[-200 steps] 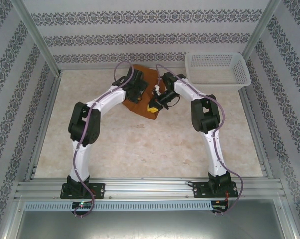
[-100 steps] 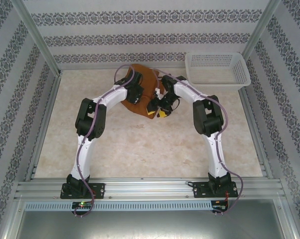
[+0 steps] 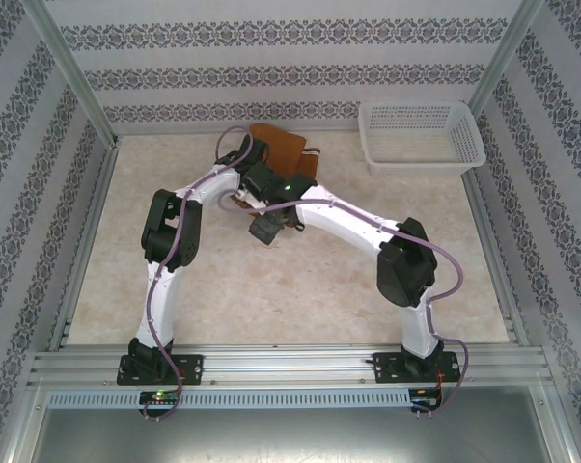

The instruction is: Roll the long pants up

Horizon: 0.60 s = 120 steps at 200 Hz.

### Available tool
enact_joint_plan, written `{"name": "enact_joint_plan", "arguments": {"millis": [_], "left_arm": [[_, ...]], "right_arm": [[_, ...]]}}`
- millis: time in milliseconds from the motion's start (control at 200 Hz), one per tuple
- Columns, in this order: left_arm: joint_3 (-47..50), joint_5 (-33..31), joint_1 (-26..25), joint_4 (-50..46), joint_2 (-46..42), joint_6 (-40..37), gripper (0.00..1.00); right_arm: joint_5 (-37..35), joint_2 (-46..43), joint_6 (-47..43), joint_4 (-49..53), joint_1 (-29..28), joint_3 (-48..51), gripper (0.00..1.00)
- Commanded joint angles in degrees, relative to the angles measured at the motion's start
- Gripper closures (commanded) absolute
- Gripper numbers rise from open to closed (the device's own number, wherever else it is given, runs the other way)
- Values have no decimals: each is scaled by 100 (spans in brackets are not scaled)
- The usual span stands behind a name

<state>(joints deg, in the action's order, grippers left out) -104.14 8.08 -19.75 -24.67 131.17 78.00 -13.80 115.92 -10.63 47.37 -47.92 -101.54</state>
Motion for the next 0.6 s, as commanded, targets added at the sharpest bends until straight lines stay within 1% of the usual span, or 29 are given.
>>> {"name": "enact_joint_plan", "arguments": {"millis": [0,95,220,285,355,455,525,595], "left_arm": [[246,21,103,-650,272,-152,100],[263,241,141,-572,269,-179,100],[343,748,189,-301,266,-174,100],[324,860,184,-328,235,-237,100],[374,953,184,-328,165,-279,100],[522,1056,193,-273,52,-328,100],[629,1140,184,-212,-19,-338,100],[787,1229,187,-87,-89,-288,100]], "right_arm": [[-1320,355,-1106,-1056,-128,501,9],[-1558,404,-1379,-1537,-137,766,7],[-1707,481,-1778,-2131,-80,992,6],[-1889,655,-2024,-2392,-27,977,6],[-2148,803,-2357,-2902,10,1037,6],[-2277,962,-2809,-3523,50,1077,5],[-2251,1189,-2985,-3576,129,886,5],[-2133,1503,-2914,-3283,246,484,7]]}}
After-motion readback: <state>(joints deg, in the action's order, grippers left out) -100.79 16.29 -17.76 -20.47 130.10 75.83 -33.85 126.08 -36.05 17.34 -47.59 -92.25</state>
